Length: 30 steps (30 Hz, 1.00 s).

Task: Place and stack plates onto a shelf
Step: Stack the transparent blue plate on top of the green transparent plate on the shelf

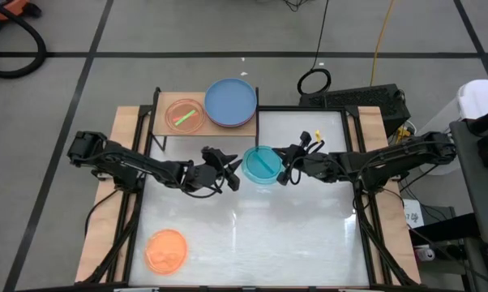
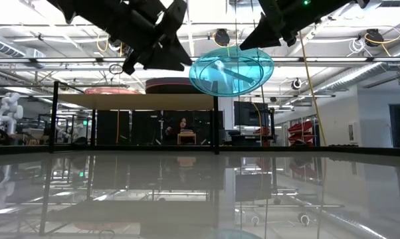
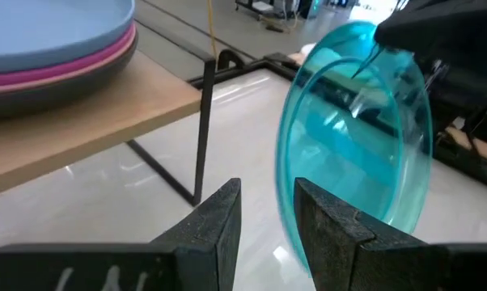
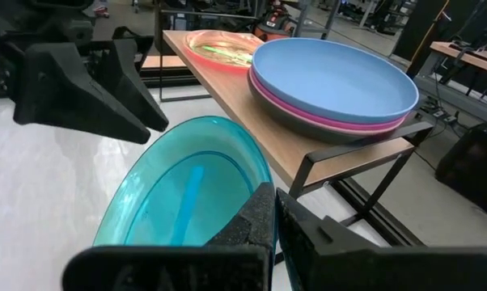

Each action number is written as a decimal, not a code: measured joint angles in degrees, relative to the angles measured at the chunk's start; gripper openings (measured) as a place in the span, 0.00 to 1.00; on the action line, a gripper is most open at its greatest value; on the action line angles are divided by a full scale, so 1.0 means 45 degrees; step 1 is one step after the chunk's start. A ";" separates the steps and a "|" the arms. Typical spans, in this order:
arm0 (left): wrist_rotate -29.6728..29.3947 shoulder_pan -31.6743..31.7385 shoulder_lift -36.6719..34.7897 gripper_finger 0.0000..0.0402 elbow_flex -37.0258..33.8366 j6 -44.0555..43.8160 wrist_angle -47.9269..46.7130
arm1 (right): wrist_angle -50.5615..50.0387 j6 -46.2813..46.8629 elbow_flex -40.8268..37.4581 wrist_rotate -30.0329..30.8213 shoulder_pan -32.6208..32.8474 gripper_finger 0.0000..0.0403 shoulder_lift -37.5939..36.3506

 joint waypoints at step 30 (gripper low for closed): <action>0.0000 0.0080 0.0128 0.30 0.0005 0.0019 0.0262 | 0.0062 0.0092 0.0000 -0.0077 -0.0005 0.00 0.0000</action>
